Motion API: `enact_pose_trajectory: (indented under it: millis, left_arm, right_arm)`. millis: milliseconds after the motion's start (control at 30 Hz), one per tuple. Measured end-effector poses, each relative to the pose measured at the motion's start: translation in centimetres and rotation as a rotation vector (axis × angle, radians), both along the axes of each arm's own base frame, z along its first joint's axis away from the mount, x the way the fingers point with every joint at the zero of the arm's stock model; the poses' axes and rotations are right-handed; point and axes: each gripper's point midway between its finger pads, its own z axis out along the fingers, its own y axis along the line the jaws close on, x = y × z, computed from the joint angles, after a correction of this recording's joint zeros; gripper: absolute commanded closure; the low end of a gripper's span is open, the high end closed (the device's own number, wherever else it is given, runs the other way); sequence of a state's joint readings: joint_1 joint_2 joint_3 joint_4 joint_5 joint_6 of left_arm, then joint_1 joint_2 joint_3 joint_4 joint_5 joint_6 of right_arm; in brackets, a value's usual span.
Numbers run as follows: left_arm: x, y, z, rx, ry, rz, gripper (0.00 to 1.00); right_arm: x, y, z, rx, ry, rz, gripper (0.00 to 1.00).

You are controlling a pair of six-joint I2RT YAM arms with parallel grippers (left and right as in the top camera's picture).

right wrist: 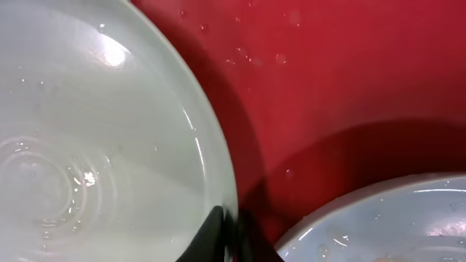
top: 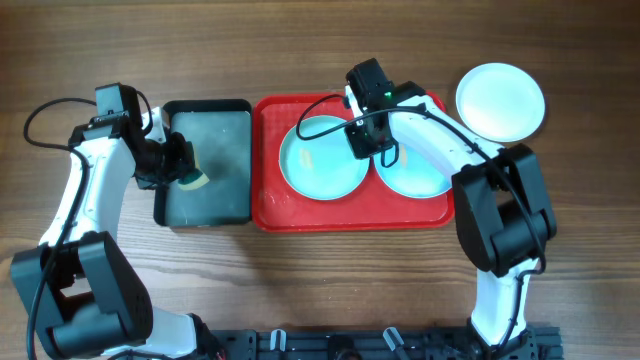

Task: Clean dirty plates on tray and stack at the side
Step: 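Grip the rim of the left teal plate with right gripper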

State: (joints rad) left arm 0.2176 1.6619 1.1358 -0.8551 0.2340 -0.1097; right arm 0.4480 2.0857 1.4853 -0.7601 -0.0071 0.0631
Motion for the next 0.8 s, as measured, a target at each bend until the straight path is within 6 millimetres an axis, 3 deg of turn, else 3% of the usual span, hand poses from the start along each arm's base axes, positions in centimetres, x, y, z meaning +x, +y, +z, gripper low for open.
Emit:
enact_pose_trajectory:
  millis: [167, 500, 533, 567, 667, 800]
  left_arm:
    - [0.0, 0.0, 0.0, 0.000, 0.000, 0.000, 0.96]
    - [0.0, 0.0, 0.0, 0.000, 0.000, 0.000, 0.96]
    - [0.0, 0.0, 0.0, 0.000, 0.000, 0.000, 0.96]
    - [0.0, 0.0, 0.0, 0.000, 0.000, 0.000, 0.96]
    - [0.1, 0.0, 0.0, 0.001, -0.003, 0.000, 0.96]
    - [0.7, 0.1, 0.1, 0.006, -0.029, 0.000, 0.96]
  right_arm:
    - [0.0, 1.4, 0.2, 0.082, 0.015, -0.028, 0.95]
    - [1.4, 3.0, 0.7, 0.211, 0.007, -0.254, 0.96]
    - [1.4, 2.8, 0.6, 0.206, 0.005, -0.273, 0.92]
    - [1.5, 2.7, 0.6, 0.200, 0.001, -0.282, 0.78]
    - [1.5, 2.4, 0.6, 0.185, -0.004, -0.272, 0.59]
    - [0.8, 2.1, 0.9, 0.146, 0.024, -0.206, 0.48]
